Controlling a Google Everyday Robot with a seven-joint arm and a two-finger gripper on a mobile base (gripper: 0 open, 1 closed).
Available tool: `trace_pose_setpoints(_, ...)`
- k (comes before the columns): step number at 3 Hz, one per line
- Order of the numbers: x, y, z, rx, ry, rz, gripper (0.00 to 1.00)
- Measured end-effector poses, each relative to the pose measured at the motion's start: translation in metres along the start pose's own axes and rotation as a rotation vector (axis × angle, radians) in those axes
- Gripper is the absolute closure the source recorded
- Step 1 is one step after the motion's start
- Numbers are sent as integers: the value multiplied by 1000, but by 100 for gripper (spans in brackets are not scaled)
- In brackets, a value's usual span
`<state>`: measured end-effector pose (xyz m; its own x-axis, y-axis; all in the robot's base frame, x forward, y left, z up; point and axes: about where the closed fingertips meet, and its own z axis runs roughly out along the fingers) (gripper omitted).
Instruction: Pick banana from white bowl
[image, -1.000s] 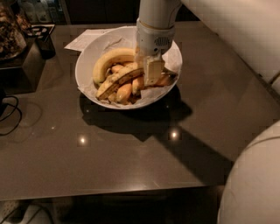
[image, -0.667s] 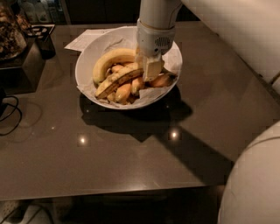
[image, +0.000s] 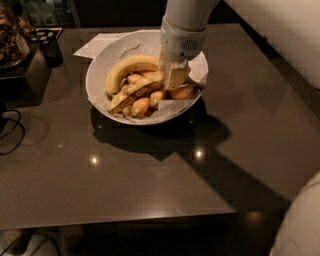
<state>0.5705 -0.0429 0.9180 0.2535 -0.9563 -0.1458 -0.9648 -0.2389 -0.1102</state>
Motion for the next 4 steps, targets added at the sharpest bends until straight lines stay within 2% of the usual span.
trace_pose_setpoints(1, 4, 14, -30, 75, -53, 75, 100)
trace_pose_setpoints(2, 5, 25, -51, 123, -103, 116, 100)
trace_pose_setpoints(3, 5, 25, -51, 125, -106, 116, 100)
trace_pose_setpoints(4, 0, 23, -60, 157, -113, 120, 100)
